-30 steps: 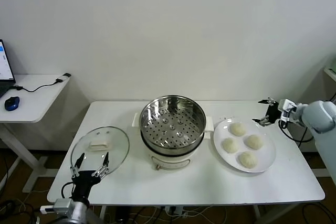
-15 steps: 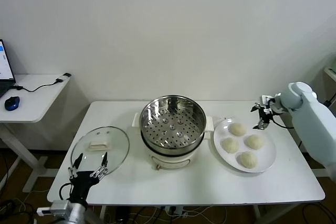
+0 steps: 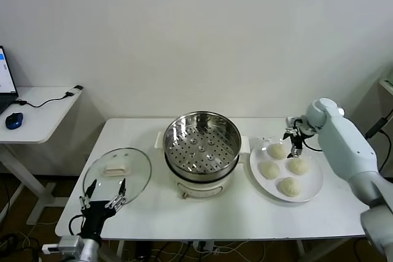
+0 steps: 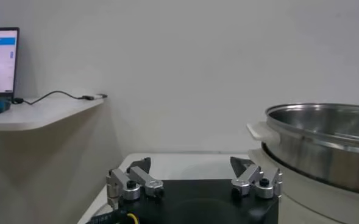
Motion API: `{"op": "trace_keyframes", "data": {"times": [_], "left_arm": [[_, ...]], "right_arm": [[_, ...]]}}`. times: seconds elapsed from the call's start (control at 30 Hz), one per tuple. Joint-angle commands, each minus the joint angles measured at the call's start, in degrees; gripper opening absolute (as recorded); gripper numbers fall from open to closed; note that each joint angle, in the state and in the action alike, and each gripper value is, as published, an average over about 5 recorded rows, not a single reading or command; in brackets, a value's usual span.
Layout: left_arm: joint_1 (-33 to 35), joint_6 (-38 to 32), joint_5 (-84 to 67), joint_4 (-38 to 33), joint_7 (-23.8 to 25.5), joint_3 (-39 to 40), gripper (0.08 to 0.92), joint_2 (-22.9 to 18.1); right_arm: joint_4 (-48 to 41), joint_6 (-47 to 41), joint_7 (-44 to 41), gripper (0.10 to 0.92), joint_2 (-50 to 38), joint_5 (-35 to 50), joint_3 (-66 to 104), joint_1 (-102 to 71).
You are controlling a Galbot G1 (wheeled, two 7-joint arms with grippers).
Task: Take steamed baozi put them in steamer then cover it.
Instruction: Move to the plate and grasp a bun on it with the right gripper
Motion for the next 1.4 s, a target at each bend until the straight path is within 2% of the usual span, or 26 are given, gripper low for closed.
{"op": "trace_keyframes", "data": {"times": [0.03, 0.33, 0.9, 1.17, 1.4], "left_arm": [[0.2, -0.3, -0.1, 0.0, 0.0, 0.0, 0.823, 0.1], [0.2, -0.4, -0.1, 0.1, 0.0, 0.1, 0.823, 0.1], [0.3, -0.6, 0.0, 0.4, 0.0, 0.3, 0.823, 0.1], [0.2, -0.6, 0.0, 0.4, 0.1, 0.3, 0.823, 0.1], [0.1, -0.5, 0.0, 0.6, 0.1, 0.4, 0.823, 0.3]], "right_arm": [[-6.0, 1.9, 1.8, 0.823, 3.5, -4.5, 1.7, 1.1], [-8.0, 2.4, 4.8, 0.823, 4.2, -7.6, 3.6, 0.9], [-8.7, 2.4, 6.5, 0.820, 4.7, -6.5, 4.0, 0.8], [-8.8, 2.4, 5.8, 0.681, 4.3, -5.1, 4.0, 0.9], [-4.2, 1.5, 0.9, 0.670, 1.6, 1.4, 3.0, 3.0]]}}
